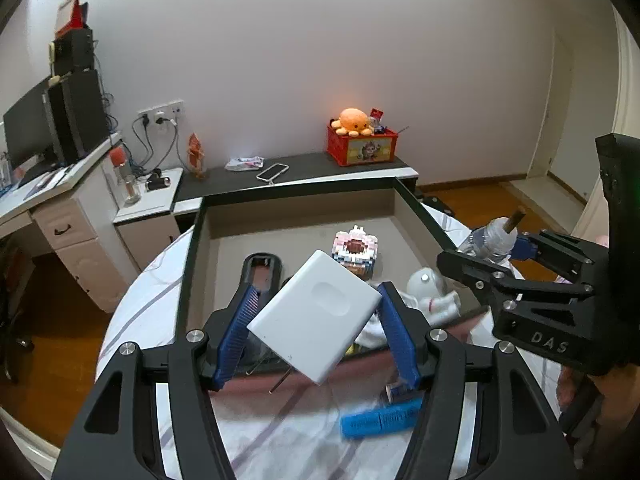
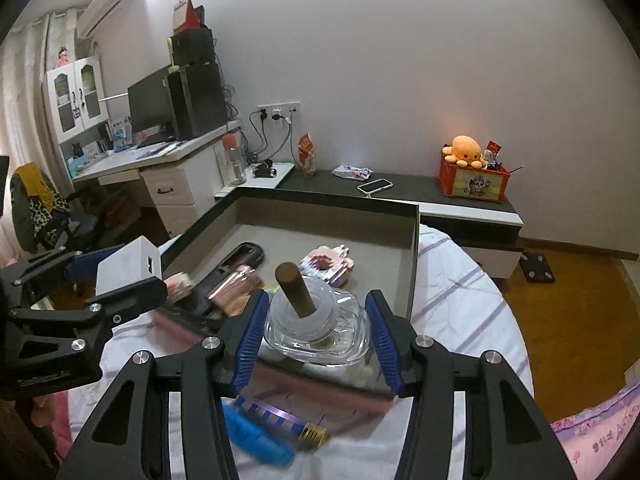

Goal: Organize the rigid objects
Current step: 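Carry charger with left tool while right tool carries glass bottle, both release into box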

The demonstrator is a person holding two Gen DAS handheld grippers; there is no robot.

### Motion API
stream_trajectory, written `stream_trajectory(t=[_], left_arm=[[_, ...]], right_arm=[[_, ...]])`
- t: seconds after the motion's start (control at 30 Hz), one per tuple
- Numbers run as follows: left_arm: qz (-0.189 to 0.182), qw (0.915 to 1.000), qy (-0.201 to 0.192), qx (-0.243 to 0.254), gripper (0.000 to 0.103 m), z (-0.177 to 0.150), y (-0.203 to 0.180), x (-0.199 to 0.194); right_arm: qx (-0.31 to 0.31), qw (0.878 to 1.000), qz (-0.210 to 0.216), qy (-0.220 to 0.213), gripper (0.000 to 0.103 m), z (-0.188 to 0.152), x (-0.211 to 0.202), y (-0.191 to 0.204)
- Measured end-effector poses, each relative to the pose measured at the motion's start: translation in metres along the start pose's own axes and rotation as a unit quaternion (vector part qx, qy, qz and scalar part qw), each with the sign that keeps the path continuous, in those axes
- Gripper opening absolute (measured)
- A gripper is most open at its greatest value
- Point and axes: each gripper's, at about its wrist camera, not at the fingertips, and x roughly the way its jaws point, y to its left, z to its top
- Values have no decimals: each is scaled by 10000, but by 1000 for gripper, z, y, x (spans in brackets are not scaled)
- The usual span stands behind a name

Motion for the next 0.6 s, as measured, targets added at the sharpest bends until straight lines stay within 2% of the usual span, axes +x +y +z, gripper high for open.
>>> stream_trajectory(t=[0.13, 0.27, 0.33, 0.6], left_arm=[[-122, 9998, 164, -35, 63, 4, 1, 27], [-87, 9993, 353, -85, 63, 0, 6, 47], [-73, 9992, 366, -135, 58, -2, 9, 52], [65, 9992, 342, -191, 57, -7, 12, 52]], right_arm=[[2, 9999, -32, 122, 52, 3, 25, -7], [27, 9996, -22, 296, 52, 0, 44, -12], [41, 9994, 1, 352, 52, -2, 49, -13], [-6, 9995, 60, 303, 52, -5, 55, -10]])
